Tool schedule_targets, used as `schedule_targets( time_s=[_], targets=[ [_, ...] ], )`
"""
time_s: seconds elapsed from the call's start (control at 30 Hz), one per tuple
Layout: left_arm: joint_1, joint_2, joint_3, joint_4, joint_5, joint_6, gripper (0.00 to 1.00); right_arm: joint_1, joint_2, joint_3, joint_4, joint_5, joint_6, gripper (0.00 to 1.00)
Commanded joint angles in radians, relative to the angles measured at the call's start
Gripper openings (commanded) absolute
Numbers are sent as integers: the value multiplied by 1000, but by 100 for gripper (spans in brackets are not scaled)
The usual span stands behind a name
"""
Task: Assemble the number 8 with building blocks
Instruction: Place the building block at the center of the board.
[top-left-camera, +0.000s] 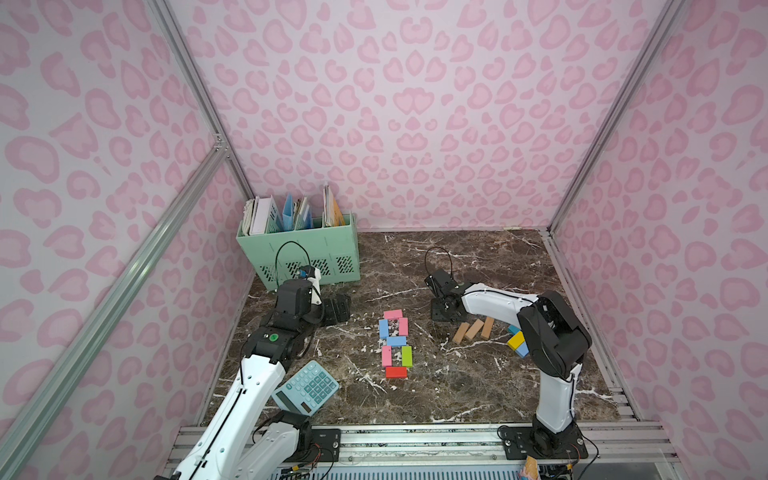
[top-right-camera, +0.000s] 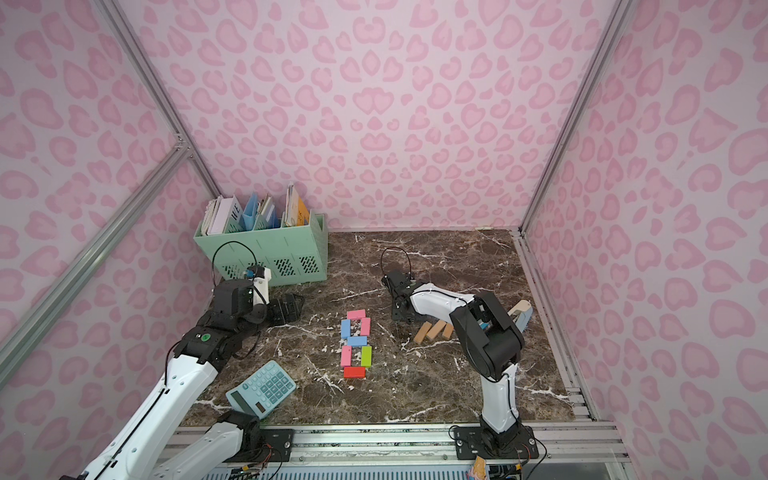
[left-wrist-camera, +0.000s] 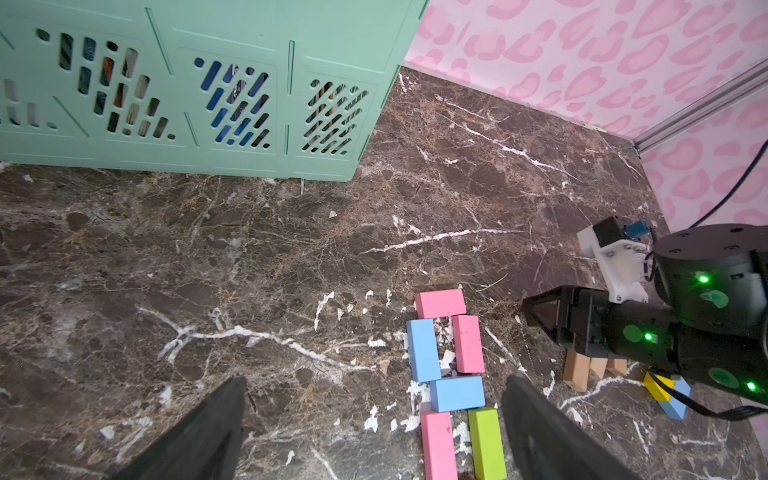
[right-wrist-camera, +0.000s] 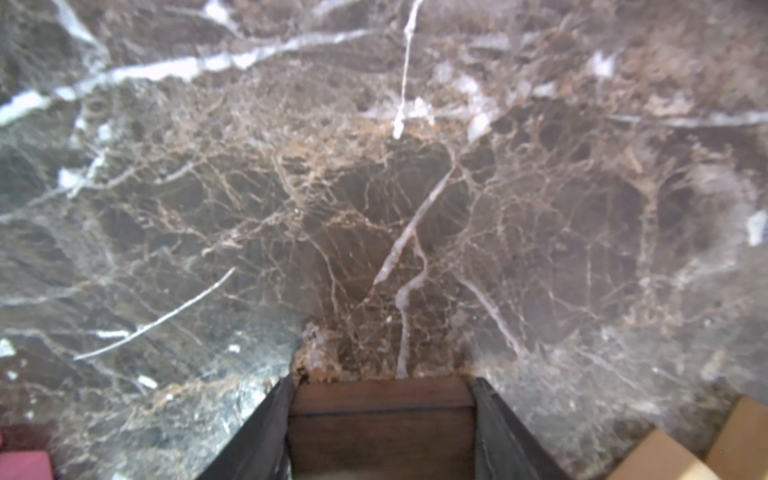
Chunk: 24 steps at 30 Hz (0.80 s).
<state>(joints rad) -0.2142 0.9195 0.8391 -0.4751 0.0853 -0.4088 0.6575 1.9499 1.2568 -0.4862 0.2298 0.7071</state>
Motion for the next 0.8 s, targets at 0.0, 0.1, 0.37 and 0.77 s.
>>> schedule_targets(
  time_s=[0.0,0.1,0.37,0.77],
  targets=[
    [1,-5,-2,27,-10,21,99,-7,20,-4,-20,6,6,55],
    [1,-5,-2,26,-13,23,98,-8,22,0,-20,6,4,58],
    [1,-15,0,25,-10,24,99,-8,36,22,-29,8,-4,59],
    [-1,-35,2,18,-13,27,98,-5,0,51,-62,-1,1,87]
  ],
)
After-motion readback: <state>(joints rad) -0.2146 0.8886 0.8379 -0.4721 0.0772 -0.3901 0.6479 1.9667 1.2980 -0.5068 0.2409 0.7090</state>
